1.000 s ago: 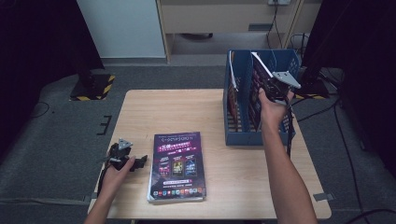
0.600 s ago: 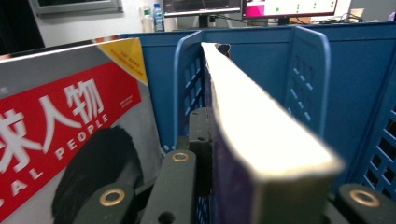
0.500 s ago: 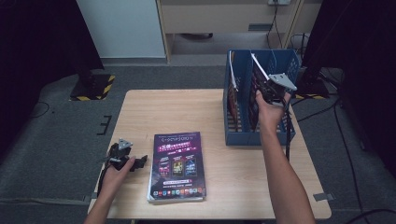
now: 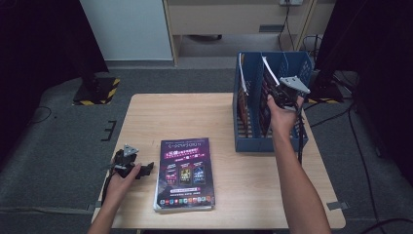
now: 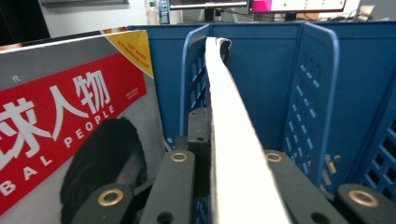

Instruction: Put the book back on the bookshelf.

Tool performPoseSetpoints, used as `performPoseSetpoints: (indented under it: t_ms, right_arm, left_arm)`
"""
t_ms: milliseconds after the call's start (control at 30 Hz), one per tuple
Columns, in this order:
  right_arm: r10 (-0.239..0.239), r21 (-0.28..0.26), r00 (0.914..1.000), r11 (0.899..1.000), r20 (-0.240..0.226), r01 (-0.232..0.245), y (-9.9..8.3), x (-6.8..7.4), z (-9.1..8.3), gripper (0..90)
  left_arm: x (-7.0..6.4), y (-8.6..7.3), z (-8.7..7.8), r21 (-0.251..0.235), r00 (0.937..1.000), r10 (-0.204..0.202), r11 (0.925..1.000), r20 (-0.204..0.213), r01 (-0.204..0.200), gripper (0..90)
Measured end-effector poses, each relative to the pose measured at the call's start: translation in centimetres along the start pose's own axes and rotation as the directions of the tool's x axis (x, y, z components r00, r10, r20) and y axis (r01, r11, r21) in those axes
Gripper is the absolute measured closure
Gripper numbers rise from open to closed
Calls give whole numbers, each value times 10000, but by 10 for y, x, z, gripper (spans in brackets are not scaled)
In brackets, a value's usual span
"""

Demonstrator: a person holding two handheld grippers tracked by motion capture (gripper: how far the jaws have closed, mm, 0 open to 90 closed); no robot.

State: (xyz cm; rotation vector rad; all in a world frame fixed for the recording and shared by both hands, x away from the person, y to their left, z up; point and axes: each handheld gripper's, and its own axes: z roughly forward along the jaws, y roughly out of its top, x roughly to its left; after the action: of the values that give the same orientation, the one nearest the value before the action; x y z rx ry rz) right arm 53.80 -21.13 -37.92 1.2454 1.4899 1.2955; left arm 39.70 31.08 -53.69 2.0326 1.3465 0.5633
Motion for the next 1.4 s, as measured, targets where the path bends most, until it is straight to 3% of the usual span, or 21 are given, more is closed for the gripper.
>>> performPoseSetpoints:
  t_ms: [333, 900, 1067, 1400]
  right_arm:
    - [-107, -325, 9979, 9994, 643, 128, 0, 1, 2, 824]
    - [-361, -194, 9986, 9991, 380, 369, -3, 12, 6, 810]
    - [-248, -174, 9996, 9995, 141, 251, -3, 14, 5, 744]
    - [-152, -66, 9998, 9999, -108, 152, 1, 16, 0, 523]
  left_arm:
    - [0, 0, 0, 0, 10000, 0, 10000, -1, 0, 14]
    - [0, 0, 0, 2, 10000, 17, 10000, 16, -17, 14]
    - [0, 0, 0, -1, 10000, 11, 10000, 22, -11, 14]
    - [0, 0, 0, 3, 10000, 20, 10000, 25, -20, 14]
